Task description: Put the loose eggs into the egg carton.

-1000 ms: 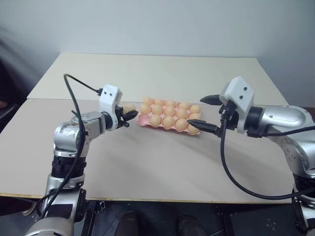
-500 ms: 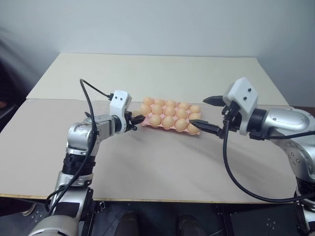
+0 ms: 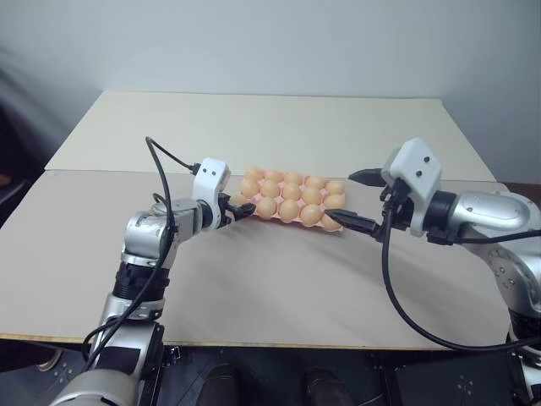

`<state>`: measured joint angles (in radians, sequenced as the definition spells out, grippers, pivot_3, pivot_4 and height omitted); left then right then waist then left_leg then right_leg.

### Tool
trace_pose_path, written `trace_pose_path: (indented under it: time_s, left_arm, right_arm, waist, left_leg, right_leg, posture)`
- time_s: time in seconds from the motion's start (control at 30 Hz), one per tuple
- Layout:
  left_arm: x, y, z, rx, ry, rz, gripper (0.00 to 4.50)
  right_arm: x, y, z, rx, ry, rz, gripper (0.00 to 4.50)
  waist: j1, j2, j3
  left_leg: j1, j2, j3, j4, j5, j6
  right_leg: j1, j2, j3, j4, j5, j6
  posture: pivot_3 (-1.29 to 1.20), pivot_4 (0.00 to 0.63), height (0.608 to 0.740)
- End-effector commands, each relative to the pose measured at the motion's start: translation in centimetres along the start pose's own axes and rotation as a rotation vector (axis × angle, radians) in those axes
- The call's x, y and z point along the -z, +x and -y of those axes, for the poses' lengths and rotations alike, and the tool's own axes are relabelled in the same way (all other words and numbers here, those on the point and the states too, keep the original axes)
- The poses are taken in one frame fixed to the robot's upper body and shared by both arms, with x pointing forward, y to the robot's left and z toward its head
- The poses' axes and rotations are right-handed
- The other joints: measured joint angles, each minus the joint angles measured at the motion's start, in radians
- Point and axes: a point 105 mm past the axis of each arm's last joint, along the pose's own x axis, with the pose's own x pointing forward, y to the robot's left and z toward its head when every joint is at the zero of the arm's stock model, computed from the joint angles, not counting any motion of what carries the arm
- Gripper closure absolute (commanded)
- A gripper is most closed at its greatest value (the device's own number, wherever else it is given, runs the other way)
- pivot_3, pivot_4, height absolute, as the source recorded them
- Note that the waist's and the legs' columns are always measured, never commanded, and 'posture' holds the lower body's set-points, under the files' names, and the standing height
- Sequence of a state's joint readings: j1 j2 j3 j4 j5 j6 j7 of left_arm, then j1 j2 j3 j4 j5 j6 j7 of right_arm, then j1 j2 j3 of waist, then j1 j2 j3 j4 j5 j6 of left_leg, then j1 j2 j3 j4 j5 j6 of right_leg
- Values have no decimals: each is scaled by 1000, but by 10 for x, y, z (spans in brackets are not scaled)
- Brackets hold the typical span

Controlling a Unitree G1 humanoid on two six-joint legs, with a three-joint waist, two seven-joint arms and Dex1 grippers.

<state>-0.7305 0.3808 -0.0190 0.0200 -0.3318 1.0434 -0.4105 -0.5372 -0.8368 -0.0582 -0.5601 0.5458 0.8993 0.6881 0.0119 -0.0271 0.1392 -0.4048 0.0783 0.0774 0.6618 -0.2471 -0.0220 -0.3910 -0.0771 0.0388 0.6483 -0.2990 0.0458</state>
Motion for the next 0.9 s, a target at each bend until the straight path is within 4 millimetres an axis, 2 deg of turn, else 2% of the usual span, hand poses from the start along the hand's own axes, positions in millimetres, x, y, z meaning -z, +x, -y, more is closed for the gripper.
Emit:
trace_pose_path:
  time_s: [0.03,0.3,0.4,0.53,0.67,0.8,0.9]
  left_arm:
    - [-19,-5,-3,-15,25,73,39]
    - [-36,-26,-4,40,24,141,39]
    - [-41,-41,-14,16,28,161,39]
    - [-55,-82,-36,5,40,266,39]
    - [-42,-129,-52,36,63,261,39]
    - [-31,-183,-57,84,104,224,39]
    - [-24,-210,-63,68,118,201,39]
  right_arm:
    - [-11,-6,2,20,-26,36,0]
    - [-11,-4,1,8,-26,42,0]
    - [-11,-4,2,8,-29,43,0]
    - [-9,-6,7,11,-24,39,0]
    - [3,-21,26,59,18,19,0]
    - [27,-56,51,130,58,-77,0]
    - [40,-88,61,134,83,-123,0]
  waist:
    - [0,0,0]
    - [-1,0,0]
    - [0,0,0]
    - [-10,0,0]
    - [-15,0,0]
    - [-9,0,0]
    - [0,0,0]
  left_leg:
    - [0,0,0,0,0,0]
    - [0,0,0,0,0,0]
    - [0,0,0,0,0,0]
    - [0,0,0,0,0,0]
    - [0,1,0,-1,0,0]
    - [0,1,1,-1,0,0]
    - [1,1,2,-1,-1,1]
  right_leg:
    - [0,0,0,0,0,0]
    - [0,0,0,0,0,0]
    - [0,0,0,0,0,0]
    - [0,0,0,0,0,0]
    - [-1,0,0,0,0,0]
    - [-1,0,0,0,0,0]
    - [0,0,0,-3,0,0]
  posture:
    - [0,150,740]
    - [0,150,740]
    - [0,150,740]
    - [0,150,740]
    - [0,150,740]
    - [0,150,740]
    - [0,150,740]
